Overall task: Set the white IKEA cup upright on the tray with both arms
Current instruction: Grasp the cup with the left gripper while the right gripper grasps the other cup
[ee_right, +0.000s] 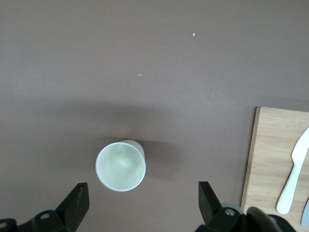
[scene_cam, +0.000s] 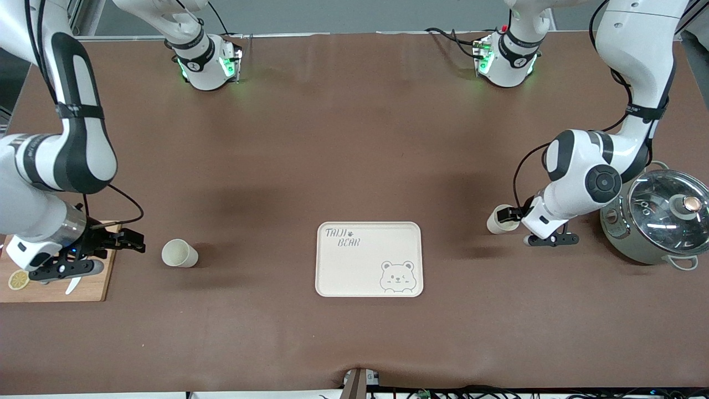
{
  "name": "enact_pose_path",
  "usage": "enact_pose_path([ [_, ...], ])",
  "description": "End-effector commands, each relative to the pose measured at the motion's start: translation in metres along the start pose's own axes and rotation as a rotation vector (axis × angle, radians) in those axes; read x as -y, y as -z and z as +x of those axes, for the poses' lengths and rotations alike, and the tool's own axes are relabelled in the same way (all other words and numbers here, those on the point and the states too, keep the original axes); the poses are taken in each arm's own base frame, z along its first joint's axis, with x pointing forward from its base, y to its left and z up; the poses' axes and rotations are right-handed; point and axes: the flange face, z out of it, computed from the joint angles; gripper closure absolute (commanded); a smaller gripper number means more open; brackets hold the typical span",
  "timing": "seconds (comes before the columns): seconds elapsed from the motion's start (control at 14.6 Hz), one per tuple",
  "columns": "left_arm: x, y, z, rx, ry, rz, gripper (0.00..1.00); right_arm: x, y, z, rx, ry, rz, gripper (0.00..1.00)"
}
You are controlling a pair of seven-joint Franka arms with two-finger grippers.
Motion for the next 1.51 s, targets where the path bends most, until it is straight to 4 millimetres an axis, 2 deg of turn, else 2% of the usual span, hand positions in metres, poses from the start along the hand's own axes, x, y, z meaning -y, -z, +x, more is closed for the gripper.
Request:
enact_pose_path([
  [0.0,0.002,-0.009,0.001,-0.011,-0.007,0.007,0.00,0.005,-0.014,0.001,-0.013,0.032,-0.029,0.00],
  [0.21,0.011,-0.013,0.004,-0.024,0.004,0.003,0.00,0.008,-0.034,0.001,-0.018,0.050,-0.043,0.00],
  [0.41,0.011,-0.020,0.005,-0.017,0.011,0.000,0.00,0.002,-0.051,0.000,-0.010,0.094,-0.047,0.00],
  [0.48,0.002,-0.020,0.003,-0.018,0.057,-0.005,0.74,0.001,-0.056,-0.002,-0.002,0.100,-0.046,0.00],
  [0.55,0.004,-0.022,0.003,-0.018,0.088,0.000,1.00,0.000,-0.062,-0.006,-0.003,0.098,-0.047,0.00],
  [0.89,-0.005,-0.022,0.004,-0.024,0.095,-0.001,1.00,0.001,-0.092,-0.021,-0.052,0.098,-0.060,0.00],
  [1.1,-0.010,-0.017,0.006,-0.034,0.089,-0.003,1.00,0.002,-0.096,-0.024,-0.059,0.100,-0.062,0.00],
  [1.17,-0.021,-0.018,0.005,-0.033,0.068,-0.002,1.00,0.002,-0.096,-0.024,-0.059,0.100,-0.062,0.00],
  [1.24,-0.033,-0.040,0.002,-0.001,0.050,-0.001,1.00,0.002,-0.096,-0.023,-0.061,0.100,-0.063,0.00],
  [1.3,-0.044,-0.050,0.007,0.007,0.056,-0.004,1.00,0.003,-0.098,-0.024,-0.058,0.101,-0.062,0.00],
  [1.37,-0.055,-0.051,0.011,0.001,0.087,-0.005,1.00,0.004,-0.098,-0.024,-0.061,0.103,-0.062,0.00],
  [1.44,-0.066,-0.041,0.017,-0.020,0.117,-0.012,1.00,0.005,-0.103,-0.026,-0.059,0.104,-0.062,0.00],
])
